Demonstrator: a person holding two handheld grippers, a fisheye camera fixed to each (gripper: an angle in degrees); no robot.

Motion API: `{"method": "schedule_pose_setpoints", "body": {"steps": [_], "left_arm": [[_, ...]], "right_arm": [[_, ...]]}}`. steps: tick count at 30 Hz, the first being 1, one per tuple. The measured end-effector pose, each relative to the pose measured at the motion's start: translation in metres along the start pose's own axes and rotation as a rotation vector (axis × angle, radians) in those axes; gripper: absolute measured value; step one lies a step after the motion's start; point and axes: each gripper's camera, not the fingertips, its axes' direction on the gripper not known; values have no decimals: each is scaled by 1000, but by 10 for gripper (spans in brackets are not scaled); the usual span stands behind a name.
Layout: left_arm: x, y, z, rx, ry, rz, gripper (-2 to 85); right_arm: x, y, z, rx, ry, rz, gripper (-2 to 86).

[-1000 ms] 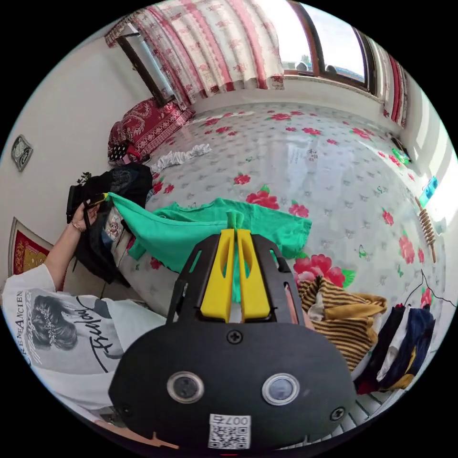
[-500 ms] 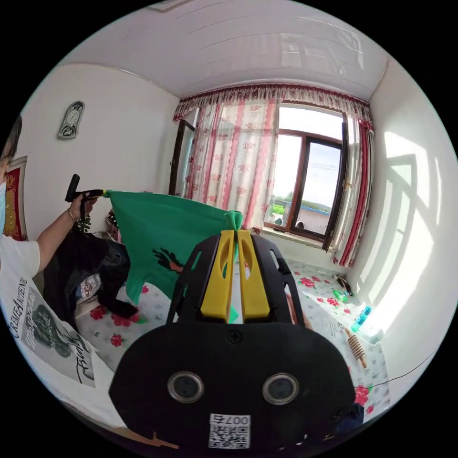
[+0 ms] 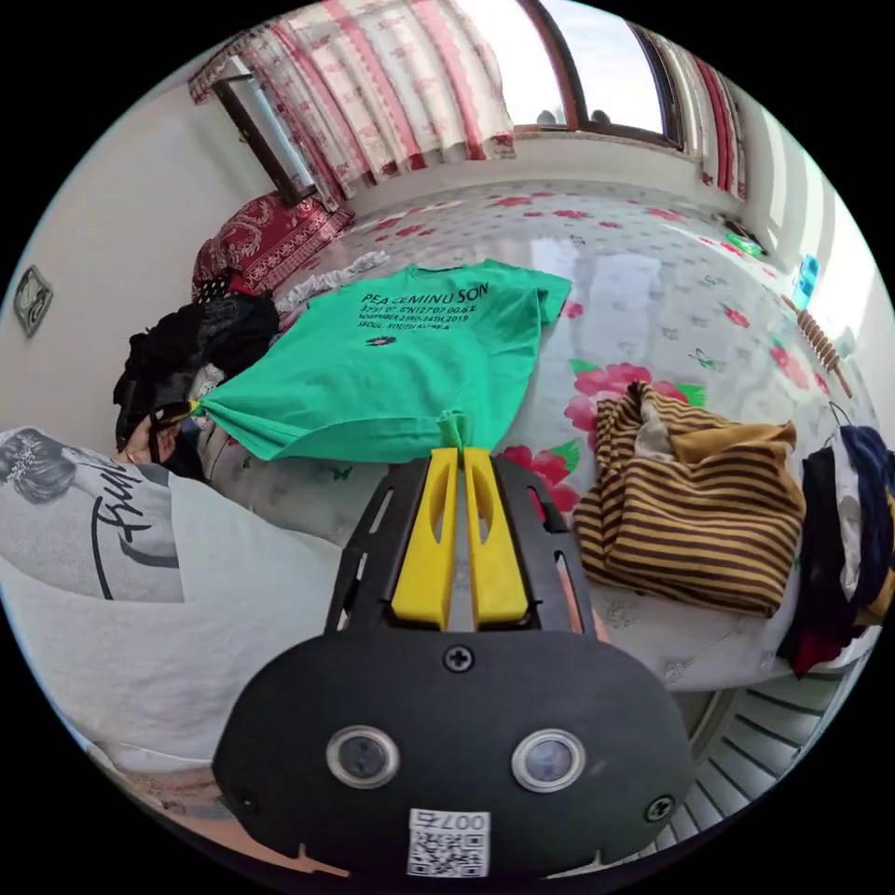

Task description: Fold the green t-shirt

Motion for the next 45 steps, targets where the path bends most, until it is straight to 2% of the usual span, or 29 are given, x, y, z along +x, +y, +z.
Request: {"method": "schedule_pose_setpoints", "body": {"steps": [2, 11, 18, 21, 24, 27, 30, 34, 37, 41, 45], "left_arm": [[-5, 11, 1, -22, 26, -14, -9], [20, 13, -41, -24, -74, 157, -9], [18, -108, -15, -35, -73, 157, -7], [20, -178, 10, -46, -5, 125, 0], [13, -230, 38, -13, -68, -33, 33], [14, -251, 46, 20, -184, -53, 68], [11, -245, 47, 19, -227, 17, 73], [-9, -208, 74, -109, -328, 99, 80], [-23, -187, 100, -191, -319, 113, 94], [-28, -187, 128, -221, -293, 115, 95], [-23, -205, 159, -289, -384, 119, 63]], "right_arm": [[-2, 13, 20, -81, -14, 14, -3], [-1, 21, 10, -114, -30, -25, -3], [27, -54, 21, -87, -70, -40, -2], [47, -109, 38, -102, -43, 10, -2], [69, -155, 66, -81, 4, 131, 0], [85, -179, 87, -78, 58, 249, 5], [94, -177, 95, -56, 64, 272, 14], [104, -145, 117, -115, 11, 291, 26], [103, -123, 137, -163, 0, 305, 35], [101, -122, 167, -231, 6, 310, 40], [96, -139, 196, -340, 31, 273, 26]]}}
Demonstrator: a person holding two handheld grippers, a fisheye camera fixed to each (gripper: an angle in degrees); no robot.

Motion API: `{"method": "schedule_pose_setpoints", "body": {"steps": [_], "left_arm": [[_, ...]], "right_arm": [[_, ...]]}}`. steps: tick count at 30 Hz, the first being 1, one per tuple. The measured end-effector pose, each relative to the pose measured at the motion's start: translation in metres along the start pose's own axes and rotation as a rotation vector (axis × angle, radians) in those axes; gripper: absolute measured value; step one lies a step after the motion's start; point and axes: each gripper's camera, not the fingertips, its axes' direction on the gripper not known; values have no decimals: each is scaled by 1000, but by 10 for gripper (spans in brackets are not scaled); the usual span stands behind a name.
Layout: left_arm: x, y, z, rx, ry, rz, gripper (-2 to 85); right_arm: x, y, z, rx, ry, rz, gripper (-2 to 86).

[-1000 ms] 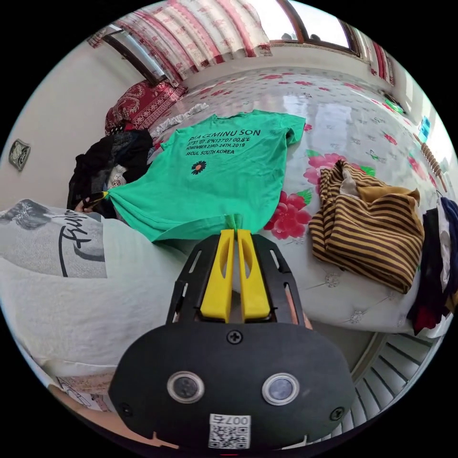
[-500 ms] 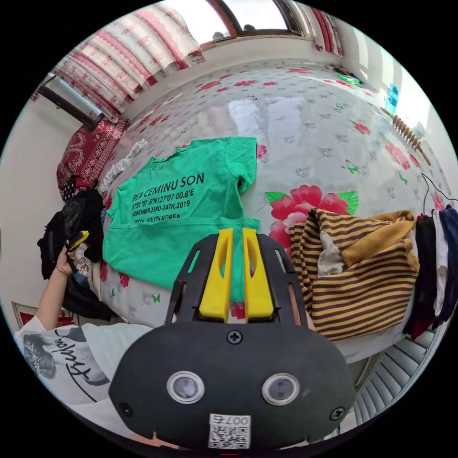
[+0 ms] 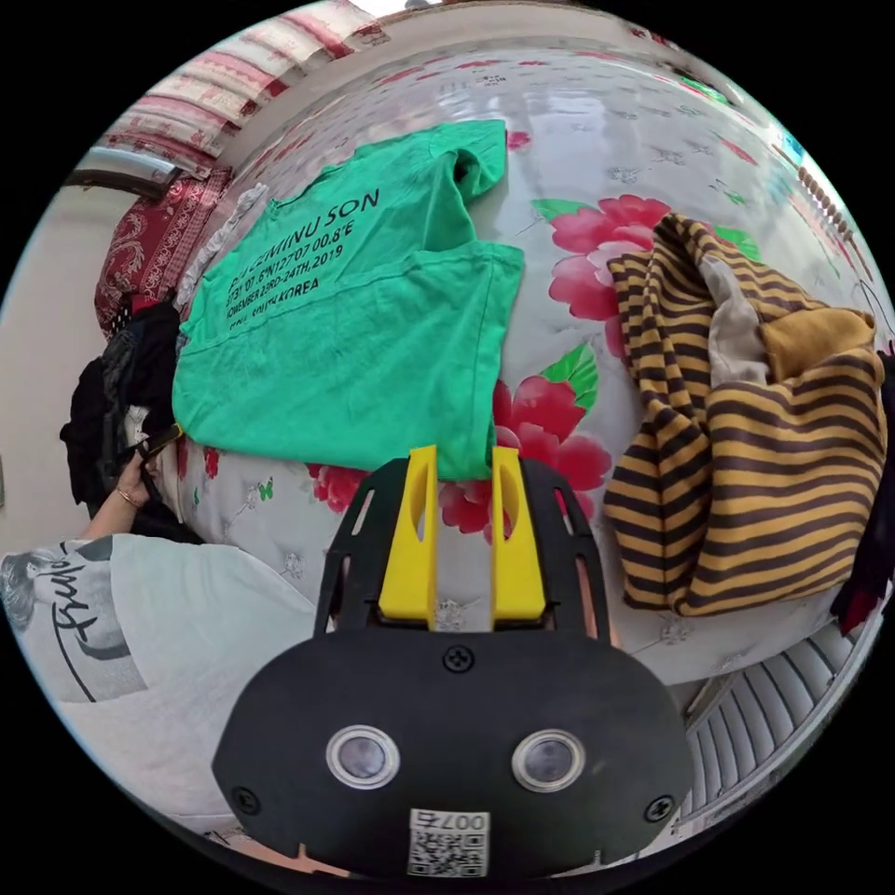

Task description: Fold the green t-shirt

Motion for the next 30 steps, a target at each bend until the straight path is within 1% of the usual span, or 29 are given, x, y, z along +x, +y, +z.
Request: {"method": "schedule_pose_setpoints", "body": {"steps": [2, 3, 5, 6, 9, 10, 11, 13, 14, 16, 18, 20, 23, 24, 25, 27, 28, 30], "left_arm": [[5, -5, 1, -25, -19, 28, 32], [7, -5, 2, -51, -15, 38, 21], [11, 5, -5, -50, -22, 100, 12], [12, 17, -12, -32, -7, 130, 10], [12, 48, -24, -22, 113, 189, 16], [14, 60, -30, -1, 103, 204, 25], [14, 64, -33, 14, 75, 204, 29], [13, 70, -46, 84, -79, 207, 40], [13, 68, -48, 97, -113, 207, 44], [14, 45, -48, 122, -203, 205, 61], [17, 18, -40, 129, -245, 201, 74], [23, -11, -23, 107, -298, 187, 81], [25, -50, 29, -72, -421, 120, 73], [31, -53, 37, -81, -410, 167, 52], [29, -55, 37, -44, -480, 142, 17], [12, -64, 44, -128, -585, 93, 0], [-8, -66, 41, -155, -618, 45, -3], [-36, -67, 21, -142, -616, -50, -5]], "right_arm": [[-7, -12, 4, -55, 86, -13, 12], [-9, -14, 4, -62, 83, -23, 10], [-13, -14, -8, -38, 97, -57, 3], [-12, -12, -12, -30, 93, -59, 1], [-9, -1, -23, -6, 74, -38, -1], [-8, 2, -23, -10, 82, -32, -2], [-7, 4, -19, -28, 85, -26, -2], [-6, 4, -12, -50, 91, -7, -2], [-5, 1, -8, -55, 87, 16, -2], [-6, -5, -2, -62, 94, 47, -2], [-8, -12, 4, -85, 115, 58, -2], [-14, -20, 12, -118, 155, 53, -1], [-18, -28, 18, -145, 184, 70, -2], [-19, -29, 19, -148, 191, 71, -2], [-21, -32, 20, -155, 201, 71, -2], [-23, -34, 22, -160, 209, 70, -2], [-23, -35, 23, -163, 208, 73, -2], [-22, -37, 24, -163, 205, 75, -2]]}}
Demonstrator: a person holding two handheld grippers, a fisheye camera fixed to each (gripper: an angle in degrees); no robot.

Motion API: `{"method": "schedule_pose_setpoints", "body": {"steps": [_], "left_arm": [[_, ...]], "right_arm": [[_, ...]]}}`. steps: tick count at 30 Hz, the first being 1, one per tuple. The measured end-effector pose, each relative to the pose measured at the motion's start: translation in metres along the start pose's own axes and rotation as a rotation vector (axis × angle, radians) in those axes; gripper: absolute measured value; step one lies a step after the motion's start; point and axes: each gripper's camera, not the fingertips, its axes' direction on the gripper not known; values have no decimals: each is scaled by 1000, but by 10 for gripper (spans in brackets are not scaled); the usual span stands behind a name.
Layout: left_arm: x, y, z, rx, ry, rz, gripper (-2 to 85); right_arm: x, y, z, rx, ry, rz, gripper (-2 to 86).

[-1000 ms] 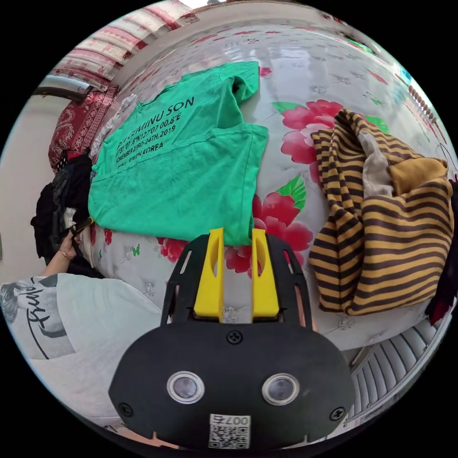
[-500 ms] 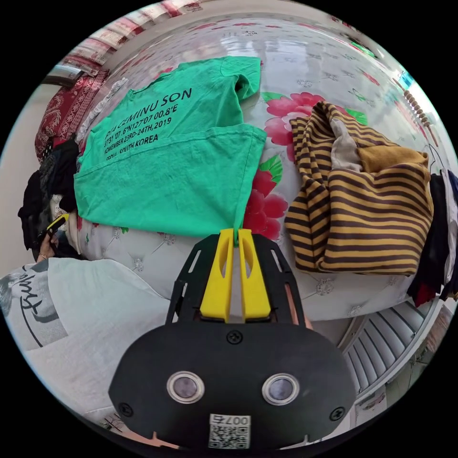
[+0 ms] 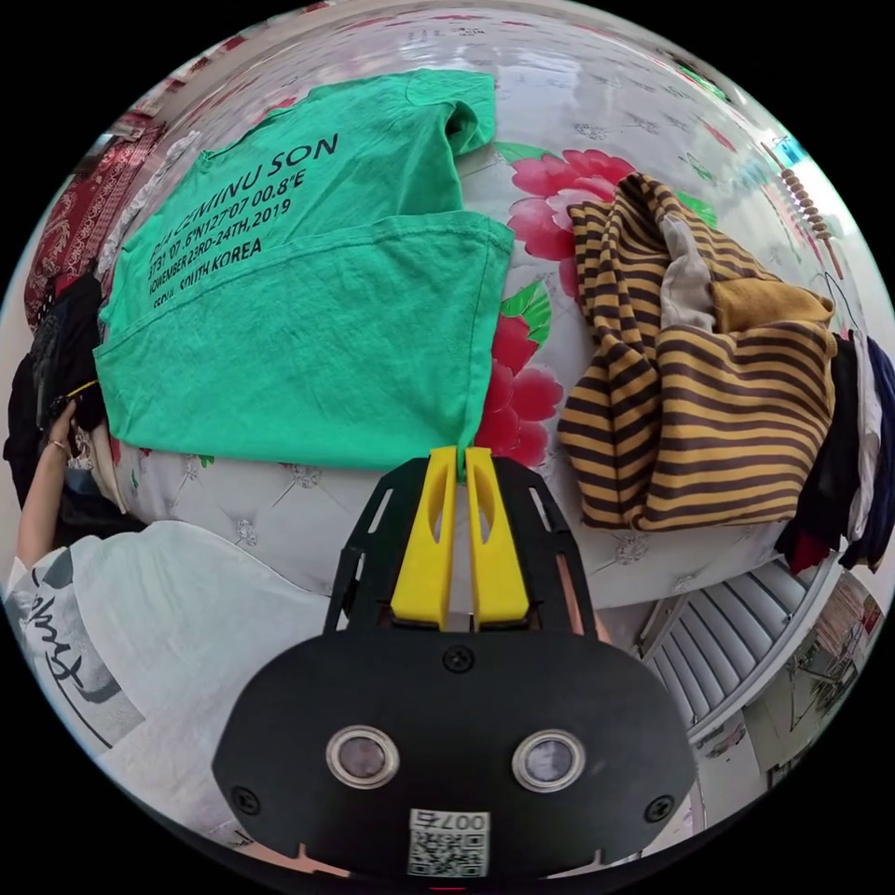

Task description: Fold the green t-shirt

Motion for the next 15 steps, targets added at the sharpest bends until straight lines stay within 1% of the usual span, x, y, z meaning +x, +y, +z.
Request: {"method": "schedule_pose_setpoints", "body": {"steps": [3, 4, 6, 9, 12, 14, 15], "left_arm": [[-44, 14, -30, 105, 49, -136, 2], [-53, 21, -39, 126, 102, -173, 9], [-54, 36, -48, 157, 171, -192, 52], [-39, 74, -64, 223, 136, -211, 82], [-18, 121, -80, 308, 91, -252, 89], [-1, 146, -84, 343, 121, -264, 85], [16, 157, -83, 357, 181, -229, 81]], "right_arm": [[1, -3, 3, -2, -5, 7, -2], [1, -5, 5, -5, -6, 11, -2], [2, -7, 7, -4, -10, 16, -2], [5, -8, 9, -3, -26, 17, -2], [9, -8, 10, 1, -43, 5, -2], [13, -9, 11, 3, -54, -7, -2], [13, -9, 11, 3, -55, -12, -2]]}}
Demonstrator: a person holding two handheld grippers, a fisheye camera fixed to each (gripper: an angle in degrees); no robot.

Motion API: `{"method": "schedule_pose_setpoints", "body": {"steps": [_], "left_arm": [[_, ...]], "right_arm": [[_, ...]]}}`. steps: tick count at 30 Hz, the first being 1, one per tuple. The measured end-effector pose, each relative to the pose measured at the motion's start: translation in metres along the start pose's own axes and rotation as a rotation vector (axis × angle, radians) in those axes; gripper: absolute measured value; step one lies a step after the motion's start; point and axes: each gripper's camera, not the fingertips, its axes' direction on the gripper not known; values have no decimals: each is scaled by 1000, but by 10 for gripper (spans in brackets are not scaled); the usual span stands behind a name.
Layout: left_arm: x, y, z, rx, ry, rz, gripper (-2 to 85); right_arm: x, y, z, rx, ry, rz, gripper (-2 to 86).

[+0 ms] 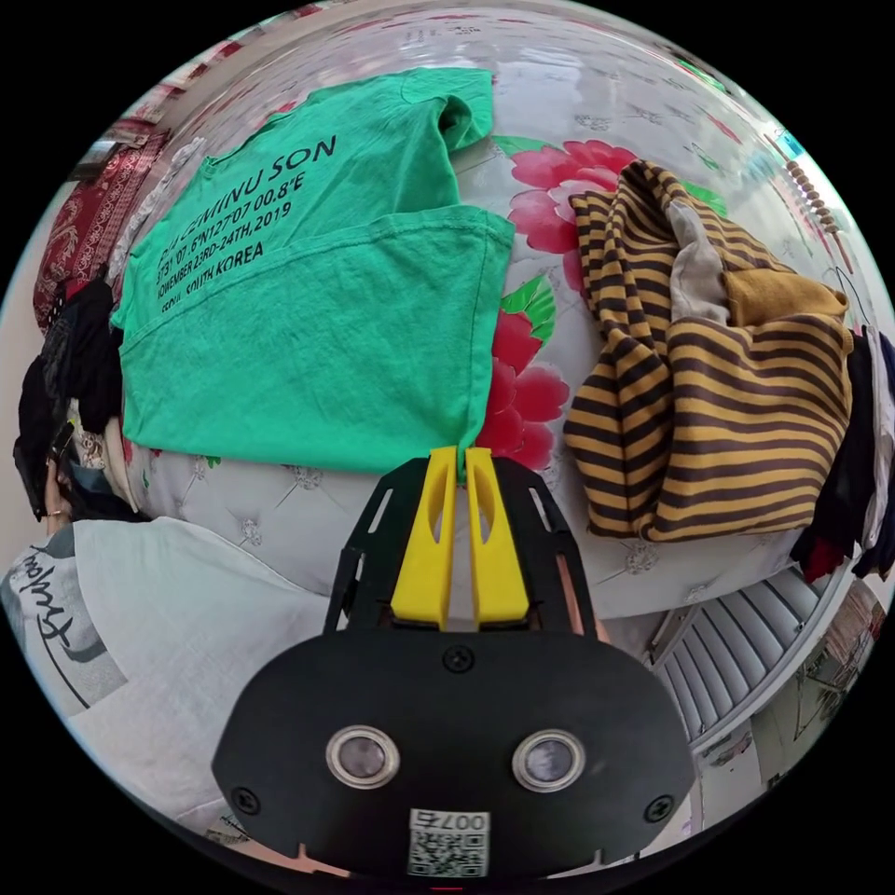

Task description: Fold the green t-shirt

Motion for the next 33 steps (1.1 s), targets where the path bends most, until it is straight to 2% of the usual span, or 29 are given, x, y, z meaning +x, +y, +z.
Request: {"method": "schedule_pose_setpoints", "body": {"steps": [3, 5, 9, 11, 13, 16, 18, 21, 24, 27, 29, 33], "left_arm": [[50, 22, 30, -101, 187, 144, 91], [80, 26, 52, -173, 221, 225, 96], [129, 21, 85, -270, 142, 404, 64], [135, 14, 86, -303, 131, 456, 38], [147, 9, 90, -427, 70, 583, 4], [152, 22, 87, -516, 31, 712, -7], [145, 40, 82, -547, 55, 722, -8], [123, 79, 65, -482, 92, 674, -9], [93, 99, 53, -432, 155, 513, -8], [56, 92, 40, -376, 271, 283, -8], [35, 79, 32, -316, 338, 152, -9], [9, 45, 24, -270, 411, 3, -9]], "right_arm": [[4, 0, 1, 4, -9, -28, -2], [10, 0, 2, 4, -32, -38, -2], [19, 1, 1, -2, -56, -55, -2], [20, 4, 1, -3, -46, -76, -2], [20, 8, 0, -9, -31, -97, -2], [17, 22, 1, -62, 14, -161, -2], [16, 39, 2, -108, 43, -198, -2], [22, 78, 12, -151, 67, -210, 1], [39, 110, -2, -28, 3, -128, 7], [75, 129, -45, 272, -205, 40, 22], [110, 125, -63, 461, -453, 184, 34], [146, 91, -53, 540, -757, 347, 48]]}}
